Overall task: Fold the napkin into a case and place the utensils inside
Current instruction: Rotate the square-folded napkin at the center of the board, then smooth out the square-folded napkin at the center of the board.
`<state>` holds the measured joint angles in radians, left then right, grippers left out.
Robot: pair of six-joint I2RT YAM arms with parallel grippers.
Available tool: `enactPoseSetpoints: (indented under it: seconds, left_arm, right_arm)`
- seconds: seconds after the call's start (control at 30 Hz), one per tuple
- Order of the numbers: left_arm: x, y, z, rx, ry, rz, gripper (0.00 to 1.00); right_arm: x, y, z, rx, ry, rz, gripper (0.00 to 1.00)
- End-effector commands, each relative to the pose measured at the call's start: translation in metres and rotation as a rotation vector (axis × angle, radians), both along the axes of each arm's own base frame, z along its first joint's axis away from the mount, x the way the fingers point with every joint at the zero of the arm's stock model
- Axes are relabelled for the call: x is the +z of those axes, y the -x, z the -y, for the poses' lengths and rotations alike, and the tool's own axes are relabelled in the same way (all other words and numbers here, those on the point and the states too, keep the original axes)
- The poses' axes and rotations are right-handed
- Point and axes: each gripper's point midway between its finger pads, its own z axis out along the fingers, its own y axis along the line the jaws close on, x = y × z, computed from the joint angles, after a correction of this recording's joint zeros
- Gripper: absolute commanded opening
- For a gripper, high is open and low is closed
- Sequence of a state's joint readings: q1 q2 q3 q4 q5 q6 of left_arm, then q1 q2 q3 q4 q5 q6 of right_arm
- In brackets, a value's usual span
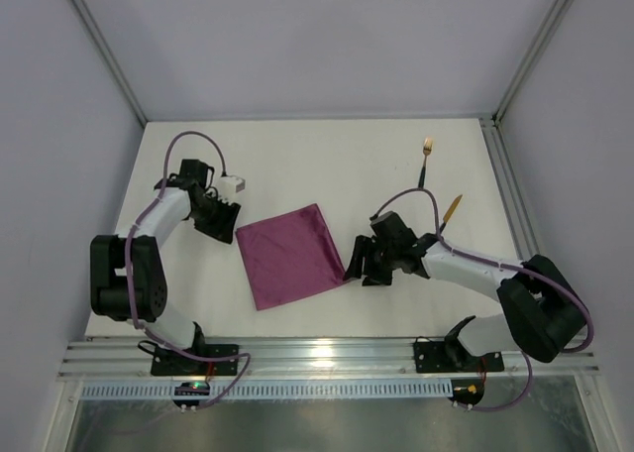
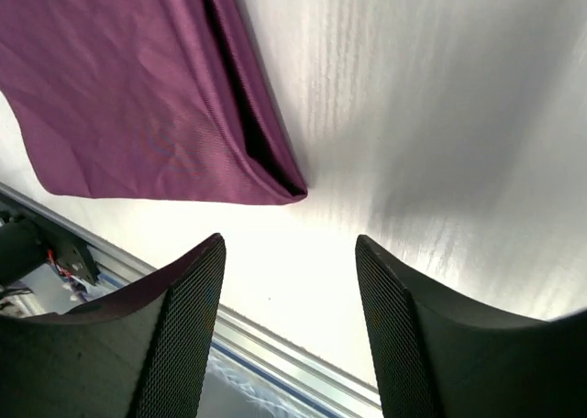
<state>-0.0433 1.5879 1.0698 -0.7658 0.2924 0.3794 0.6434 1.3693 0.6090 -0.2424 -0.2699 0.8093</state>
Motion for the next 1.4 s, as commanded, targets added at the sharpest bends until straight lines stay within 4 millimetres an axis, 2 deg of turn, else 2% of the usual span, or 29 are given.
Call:
enactPoseSetpoints:
  seconds: [0.0, 0.07, 0.1, 0.13, 0.17, 0.2, 0.23, 0.27, 0.3, 0.33, 0.37, 0.43, 0.47, 0.57, 0.63, 0.67, 0.7, 0.8, 0.97, 1.17, 1.37]
  left_arm:
    - [0.004, 0.010, -0.002, -0.011, 0.019, -0.014, 0.50]
    - [0.003, 0.013, -0.004, 0.000, 0.029, -0.026, 0.50]
    - [0.002, 0.014, -0.006, -0.001, 0.029, -0.028, 0.50]
    - [0.001, 0.016, -0.005, -0.002, 0.035, -0.034, 0.50]
    - [0.002, 0.016, -0.002, -0.008, 0.049, -0.034, 0.50]
    - [0.002, 0.017, -0.001, -0.008, 0.058, -0.035, 0.50]
    - [0.002, 0.016, 0.000, -0.011, 0.068, -0.035, 0.50]
    - [0.003, 0.015, 0.003, -0.013, 0.082, -0.036, 0.50]
    - [0.002, 0.015, 0.004, -0.011, 0.089, -0.039, 0.50]
    - [0.002, 0.013, 0.006, -0.006, 0.097, -0.039, 0.50]
    - [0.002, 0.008, 0.008, -0.003, 0.112, -0.027, 0.50]
    - [-0.003, 0.004, 0.010, 0.006, 0.123, -0.031, 0.50]
    - [-0.003, -0.003, 0.010, 0.016, 0.127, -0.018, 0.50]
    - [-0.008, -0.014, 0.014, 0.028, 0.147, -0.027, 0.49]
    - [-0.009, -0.018, 0.016, 0.030, 0.160, -0.028, 0.48]
    - [-0.013, -0.020, 0.017, 0.031, 0.161, -0.036, 0.48]
    - [-0.012, -0.023, 0.019, 0.029, 0.162, -0.029, 0.47]
    - [-0.016, -0.027, 0.025, 0.016, 0.163, -0.029, 0.47]
    - [-0.022, -0.035, 0.027, 0.031, 0.162, -0.028, 0.46]
    - [-0.021, -0.038, 0.036, 0.011, 0.165, -0.024, 0.42]
    - [-0.027, -0.035, 0.036, 0.012, 0.158, -0.040, 0.37]
  right_arm:
    - [0.033, -0.022, 0.019, 0.073, 0.118, 0.137, 0.64]
    - [0.047, -0.040, 0.015, 0.100, 0.105, 0.200, 0.64]
    - [0.060, -0.057, 0.011, 0.121, 0.093, 0.256, 0.63]
    - [0.058, -0.066, 0.010, 0.131, 0.099, 0.258, 0.61]
    - [0.061, -0.079, 0.005, 0.139, 0.093, 0.290, 0.52]
    - [0.073, -0.096, -0.002, 0.161, 0.083, 0.342, 0.47]
    - [0.063, -0.110, -0.001, 0.156, 0.097, 0.326, 0.42]
    - [0.066, -0.126, -0.005, 0.154, 0.084, 0.355, 0.35]
    - [0.081, -0.145, -0.015, 0.158, 0.054, 0.401, 0.33]
    - [0.084, -0.156, -0.021, 0.186, 0.036, 0.422, 0.32]
    - [0.085, -0.179, -0.033, 0.196, 0.030, 0.441, 0.31]
    - [0.085, -0.198, -0.046, 0.236, 0.021, 0.458, 0.31]
    - [0.079, -0.213, -0.057, 0.250, 0.018, 0.451, 0.31]
    - [0.064, -0.235, -0.070, 0.266, 0.020, 0.431, 0.31]
    - [0.057, -0.243, -0.074, 0.266, 0.021, 0.424, 0.31]
    - [0.060, -0.247, -0.079, 0.272, 0.003, 0.432, 0.31]
    - [0.052, -0.248, -0.081, 0.279, 0.001, 0.415, 0.31]
    - [0.048, -0.249, -0.084, 0.287, -0.007, 0.403, 0.32]
    - [0.042, -0.242, -0.082, 0.306, -0.010, 0.391, 0.31]
    - [0.048, -0.229, -0.083, 0.327, -0.046, 0.400, 0.31]
    - [0.034, -0.225, -0.078, 0.326, -0.019, 0.370, 0.34]
